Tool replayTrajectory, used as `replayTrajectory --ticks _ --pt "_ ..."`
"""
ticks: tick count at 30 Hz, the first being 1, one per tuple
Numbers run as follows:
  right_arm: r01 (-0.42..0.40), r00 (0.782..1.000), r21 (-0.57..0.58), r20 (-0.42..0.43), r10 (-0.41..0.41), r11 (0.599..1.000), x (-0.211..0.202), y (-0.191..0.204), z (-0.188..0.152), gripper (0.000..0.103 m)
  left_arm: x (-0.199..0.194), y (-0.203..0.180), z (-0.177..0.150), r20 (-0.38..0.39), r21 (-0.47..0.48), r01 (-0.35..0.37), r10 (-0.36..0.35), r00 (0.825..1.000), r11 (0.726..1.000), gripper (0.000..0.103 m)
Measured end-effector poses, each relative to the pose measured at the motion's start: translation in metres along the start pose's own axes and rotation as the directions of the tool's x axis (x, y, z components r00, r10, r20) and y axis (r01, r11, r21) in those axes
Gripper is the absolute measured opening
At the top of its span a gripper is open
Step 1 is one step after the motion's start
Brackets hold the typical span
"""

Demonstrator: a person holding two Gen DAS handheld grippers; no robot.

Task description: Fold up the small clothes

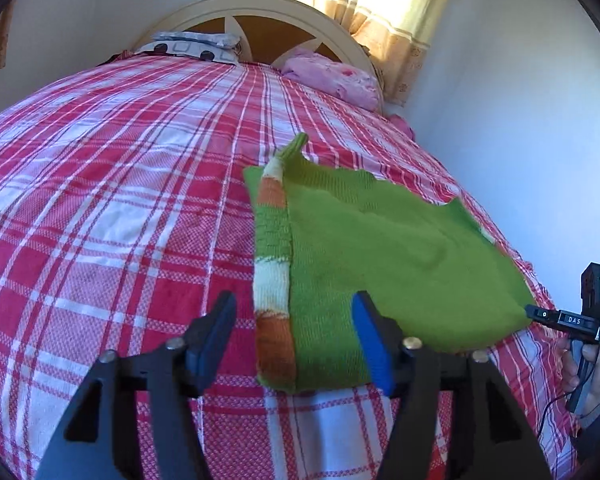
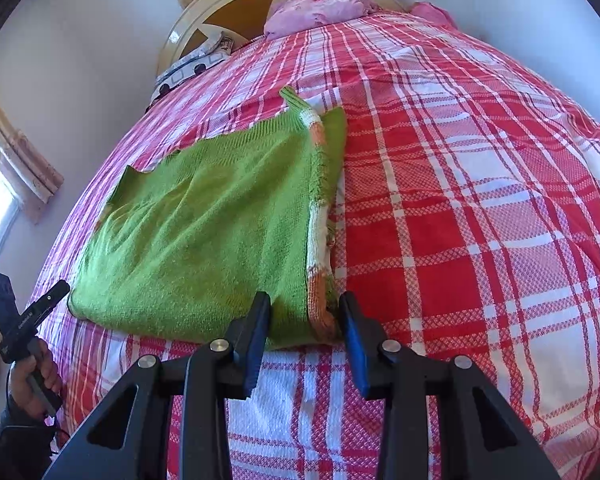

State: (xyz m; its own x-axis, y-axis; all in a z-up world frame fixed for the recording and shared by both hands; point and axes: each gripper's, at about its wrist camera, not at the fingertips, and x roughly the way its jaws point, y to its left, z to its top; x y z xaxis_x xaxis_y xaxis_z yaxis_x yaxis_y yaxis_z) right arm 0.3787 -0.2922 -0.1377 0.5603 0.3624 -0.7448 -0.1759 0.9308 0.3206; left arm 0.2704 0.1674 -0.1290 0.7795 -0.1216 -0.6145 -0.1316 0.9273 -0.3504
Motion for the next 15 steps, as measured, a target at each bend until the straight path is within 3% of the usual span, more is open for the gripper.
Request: replayTrajectory --ticks 4,6,7,8,11,15 --pt "0.001 1.0 -0.009 0.02 -0.001 1.0 -0.003 0.003 0.0 0.037 0.015 0.005 -0.001 -0.051 -0.034 0.034 -0.036 0.998 0.999 0.059" --pt "0.01 1.0 -0.027 0.02 -0.01 1.0 -0.003 0.006 0.0 0.036 0.02 0.009 -0.001 -0.074 -0.065 0.093 -0.098 0.992 0.994 0.035" --pt "0.018 1.0 -0.041 0.016 -0.017 0.999 -0.002 0.008 -0.001 0.03 0.022 0.009 0.001 -0.081 -0.069 0.113 -0.118 0.99 0.991 0.019" --pt "0.019 1.0 -0.05 0.014 -0.019 0.999 -0.002 0.01 -0.001 0.018 0.023 0.009 0.001 -0.086 -0.066 0.126 -0.131 0.988 0.99 0.014" --pt "0.027 0.999 -0.074 0.022 -0.026 0.997 -0.008 0.014 0.001 0.012 0.014 0.006 0.005 -0.087 -0.052 0.153 -0.157 0.984 0.987 0.011" --pt "-0.005 0.999 -0.075 0.043 0.008 0.997 -0.031 0.018 0.003 0.011 -0.006 0.001 0.011 -0.085 -0.028 0.175 -0.177 0.981 0.984 0.011"
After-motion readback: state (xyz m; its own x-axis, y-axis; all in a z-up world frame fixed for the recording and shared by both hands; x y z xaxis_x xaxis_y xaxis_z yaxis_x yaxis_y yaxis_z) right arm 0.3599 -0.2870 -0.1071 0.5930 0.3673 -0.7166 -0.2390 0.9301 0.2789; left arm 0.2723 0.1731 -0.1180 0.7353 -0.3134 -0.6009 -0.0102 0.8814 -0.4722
